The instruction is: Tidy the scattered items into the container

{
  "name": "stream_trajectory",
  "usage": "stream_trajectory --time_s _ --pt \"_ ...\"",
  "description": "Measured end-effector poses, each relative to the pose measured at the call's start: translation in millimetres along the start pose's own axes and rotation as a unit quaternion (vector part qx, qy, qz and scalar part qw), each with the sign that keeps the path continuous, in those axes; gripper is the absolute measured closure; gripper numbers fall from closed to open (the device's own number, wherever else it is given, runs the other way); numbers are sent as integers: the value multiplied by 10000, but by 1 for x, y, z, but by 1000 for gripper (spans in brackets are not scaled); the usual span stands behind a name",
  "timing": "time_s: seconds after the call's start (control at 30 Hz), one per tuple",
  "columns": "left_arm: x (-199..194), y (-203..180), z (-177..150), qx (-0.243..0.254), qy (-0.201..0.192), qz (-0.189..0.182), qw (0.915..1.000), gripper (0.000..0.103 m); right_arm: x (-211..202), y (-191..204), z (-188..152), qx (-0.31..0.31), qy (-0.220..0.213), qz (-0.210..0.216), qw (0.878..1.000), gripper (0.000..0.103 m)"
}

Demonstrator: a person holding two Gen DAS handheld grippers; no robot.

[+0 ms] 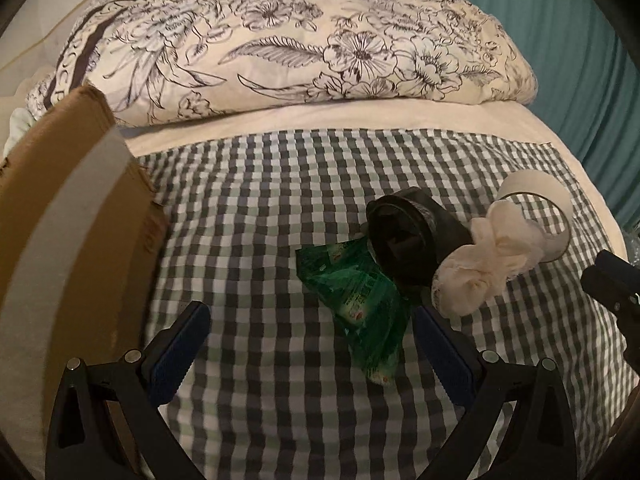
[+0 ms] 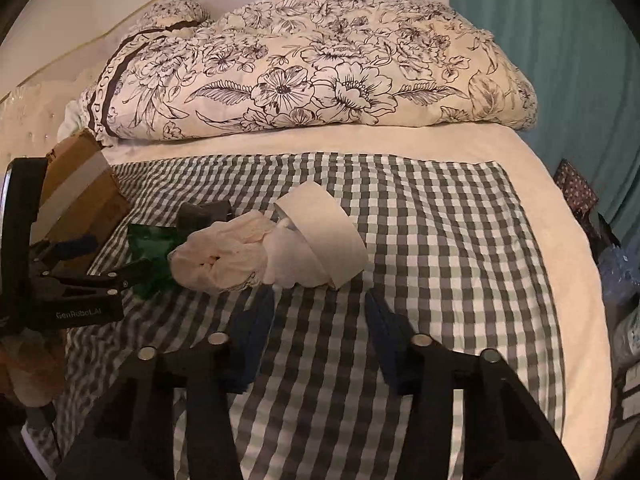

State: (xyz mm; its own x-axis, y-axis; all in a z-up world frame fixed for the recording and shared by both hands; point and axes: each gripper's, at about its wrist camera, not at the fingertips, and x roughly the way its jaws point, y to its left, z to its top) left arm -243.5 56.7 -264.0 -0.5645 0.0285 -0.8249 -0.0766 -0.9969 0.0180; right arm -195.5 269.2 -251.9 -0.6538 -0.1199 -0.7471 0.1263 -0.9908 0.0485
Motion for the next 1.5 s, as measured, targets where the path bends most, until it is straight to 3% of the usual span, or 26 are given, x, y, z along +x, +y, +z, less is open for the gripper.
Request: stream_trajectory --time_s 0.23,0.5,0.67,0.8,0.87,1.0,1.03,1.13,1.33,1.5 --pt "24 -5 3 -11 92 4 10000 0 22 -3 11 -133 -64 149 9998 67" --pt "43 -5 5 -90 193 -125 9997 1 37 -8 24 -162 -140 -78 9997 67" --pt "48 -9 4 -48 230 -280 9993 21 50 -16 28 -48 -24 -69 10000 67" --pt "46 -12 3 72 193 -222 9995 59 49 -16 29 -84 -95 -73 9999 70" --pt "45 -11 4 61 208 -272 9994 62 47 -15 29 -59 -118 -56 9999 72" --pt "41 -6 3 -14 233 -303 9993 64 36 -15 26 -26 -246 -111 9996 82" --pt "39 -5 3 -28 240 -303 9992 64 32 -17 26 78 -279 -23 9996 90" --pt "33 -4 0 -35 263 -296 9992 64 22 -26 26 511 -281 423 9974 98" --pt "15 -2 -2 -87 227 -309 9992 64 10 -41 18 1090 -217 896 9898 100" --pt "-5 -1 0 -86 111 -317 9994 64 -8 -38 15 1135 -241 817 9899 100"
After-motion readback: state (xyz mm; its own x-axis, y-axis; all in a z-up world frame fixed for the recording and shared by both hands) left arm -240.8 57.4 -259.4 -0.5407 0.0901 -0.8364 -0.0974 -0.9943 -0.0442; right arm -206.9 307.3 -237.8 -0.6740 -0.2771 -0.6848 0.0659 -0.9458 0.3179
